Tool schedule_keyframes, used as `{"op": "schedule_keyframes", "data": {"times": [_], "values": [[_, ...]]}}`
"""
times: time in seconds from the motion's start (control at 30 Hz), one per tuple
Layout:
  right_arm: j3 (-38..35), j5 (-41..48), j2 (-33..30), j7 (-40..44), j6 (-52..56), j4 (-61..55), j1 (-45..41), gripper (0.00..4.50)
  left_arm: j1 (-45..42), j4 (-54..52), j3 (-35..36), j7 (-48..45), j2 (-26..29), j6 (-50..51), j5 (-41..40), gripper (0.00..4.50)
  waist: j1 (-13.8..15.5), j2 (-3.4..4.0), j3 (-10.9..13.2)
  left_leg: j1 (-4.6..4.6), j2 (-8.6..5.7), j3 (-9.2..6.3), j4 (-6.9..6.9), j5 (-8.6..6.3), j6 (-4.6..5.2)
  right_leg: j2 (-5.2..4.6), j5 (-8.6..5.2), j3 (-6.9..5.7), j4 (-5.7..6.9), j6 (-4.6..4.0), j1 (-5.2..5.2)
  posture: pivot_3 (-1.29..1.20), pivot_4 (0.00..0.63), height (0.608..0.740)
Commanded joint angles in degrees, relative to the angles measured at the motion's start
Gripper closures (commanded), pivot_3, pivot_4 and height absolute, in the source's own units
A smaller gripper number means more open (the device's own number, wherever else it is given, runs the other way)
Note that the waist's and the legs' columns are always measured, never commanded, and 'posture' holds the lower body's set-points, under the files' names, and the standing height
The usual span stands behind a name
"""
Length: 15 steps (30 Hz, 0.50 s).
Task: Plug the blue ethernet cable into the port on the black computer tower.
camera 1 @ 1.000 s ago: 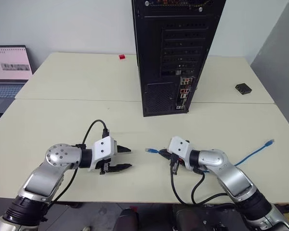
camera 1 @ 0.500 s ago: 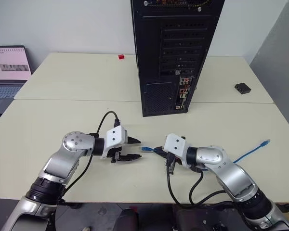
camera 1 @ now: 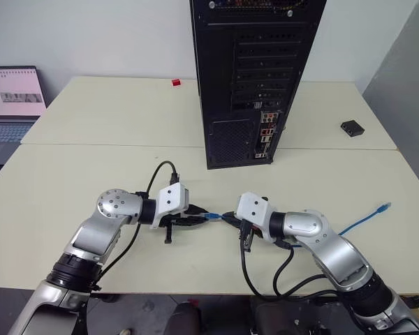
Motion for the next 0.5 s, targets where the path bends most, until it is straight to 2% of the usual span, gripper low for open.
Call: {"op": "schedule_keyframes", "data": {"times": [0.03,0.2,0.33,0.43,0.5], "values": [[0.6,0.2,0.0,0.9,-1.5,-2.5,-1.2,4.5,-0.9,-0.2,0.1,0.0,-0.3,-1.5,0.4,4.22,0.0,0.0,0.0,0.0,0.0,0.0,0.0,0.0,0.0,0.0,0.0,0.0,0.0,0.0,0.0,0.0,0.15,0.74],[0.1,0.4,-1.1,2.3,-3.9,-2.1,-1.5,4.5,-0.8,-0.4,0.2,-0.5,0.0,-2.7,0.9,4.22,0.0,0.0,0.0,0.0,0.0,0.0,0.0,0.0,0.0,0.0,0.0,0.0,0.0,0.0,0.0,0.0,0.15,0.74],[-3.7,3.6,-3.9,5.1,-2.4,-4.7,-1.0,3.58,-0.2,-1.4,0.4,-0.4,-0.1,-4.1,0.8,4.22,0.0,0.0,0.0,0.0,0.0,0.0,0.0,0.0,0.0,0.0,0.0,0.0,0.0,0.0,0.0,0.0,0.15,0.74],[-9.8,11.3,-5.1,7.2,3.6,-8.7,0.0,2.91,0.0,-1.6,0.5,0.5,-0.5,-7.6,1.7,4.22,0.1,0.0,0.0,-0.02,-0.01,0.0,0.01,0.0,0.0,-0.01,0.0,0.0,-0.01,0.0,0.0,0.0,0.15,0.74],[-15.9,18.3,-4.4,7.0,10.2,-10.2,0.7,2.49,0.7,-2.3,1.3,3.0,-1.1,-13.4,3.5,4.22,0.1,0.0,0.0,-0.02,0.0,-0.02,0.01,0.0,0.0,-0.02,0.0,-0.01,-0.01,0.0,0.0,0.0,0.15,0.74]]}}
